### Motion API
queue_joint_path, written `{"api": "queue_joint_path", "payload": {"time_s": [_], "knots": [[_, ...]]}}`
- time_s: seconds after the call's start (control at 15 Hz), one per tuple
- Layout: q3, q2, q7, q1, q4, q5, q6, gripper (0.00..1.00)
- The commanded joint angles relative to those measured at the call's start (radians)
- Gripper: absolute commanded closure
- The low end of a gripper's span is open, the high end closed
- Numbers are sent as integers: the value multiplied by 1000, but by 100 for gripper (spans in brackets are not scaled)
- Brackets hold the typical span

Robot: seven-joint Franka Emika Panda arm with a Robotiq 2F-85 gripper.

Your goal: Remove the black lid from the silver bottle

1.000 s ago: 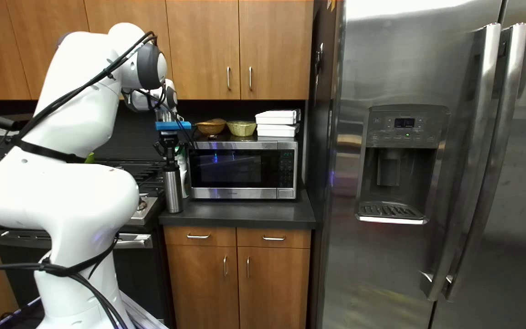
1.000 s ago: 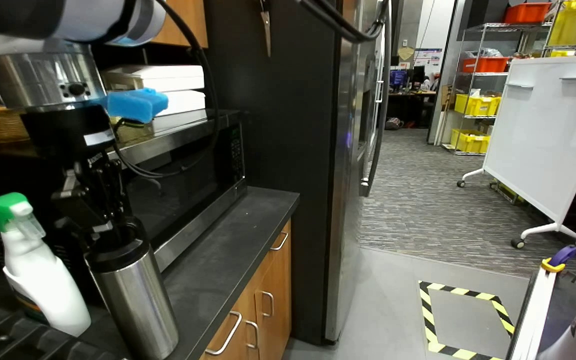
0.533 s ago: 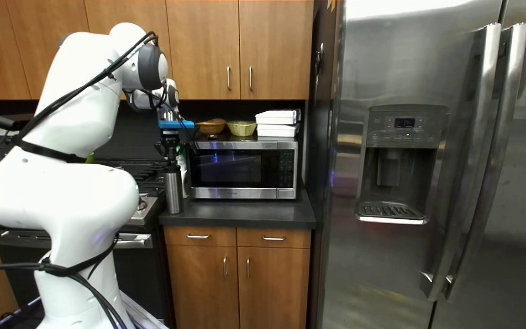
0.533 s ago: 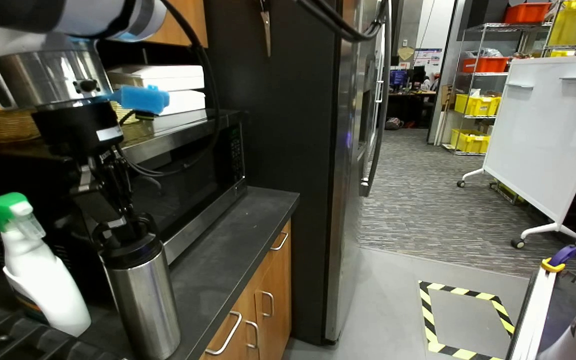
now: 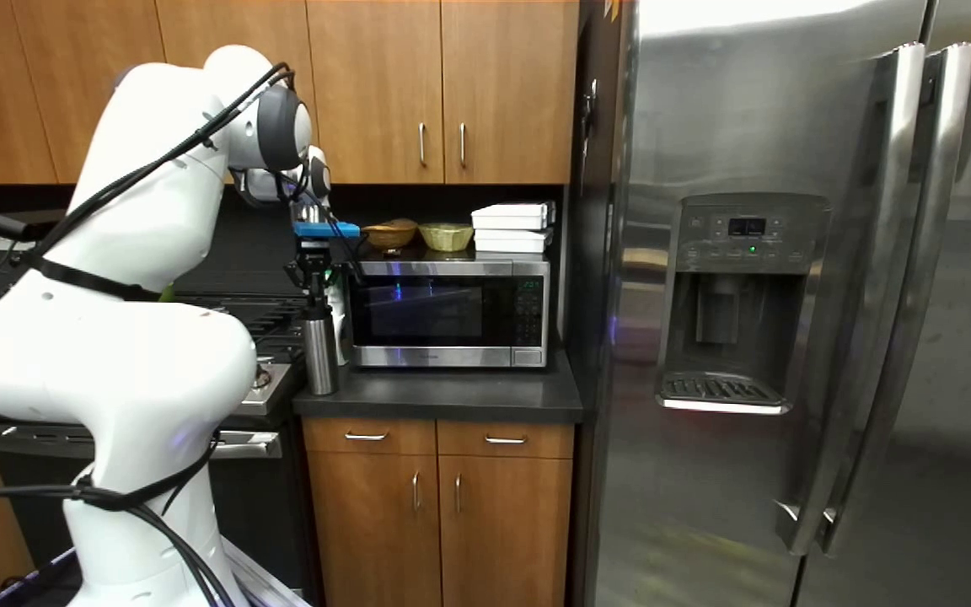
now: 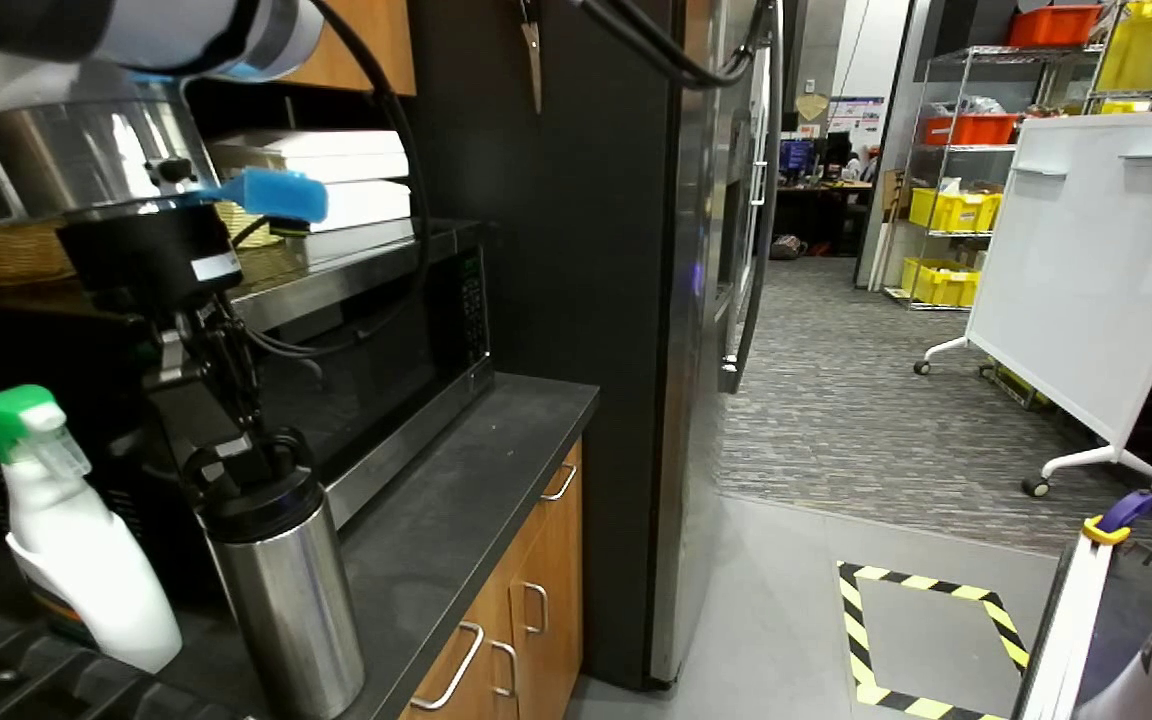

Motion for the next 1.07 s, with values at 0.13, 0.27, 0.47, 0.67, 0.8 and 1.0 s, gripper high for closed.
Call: {"api": "queue_joint_path", "payload": {"time_s": [0.13, 0.27, 0.47, 0.67, 0.8, 1.0], "knots": [[21, 30, -35, -9, 58, -19, -35, 94], [21, 35, -40, -8, 71, -18, -46, 94], [21, 43, -45, -6, 85, -22, -54, 94], [20, 49, -54, -5, 98, -24, -64, 94], [20, 53, -57, -3, 108, -26, -75, 94], [19, 59, -67, 0, 125, -31, -103, 94]]}}
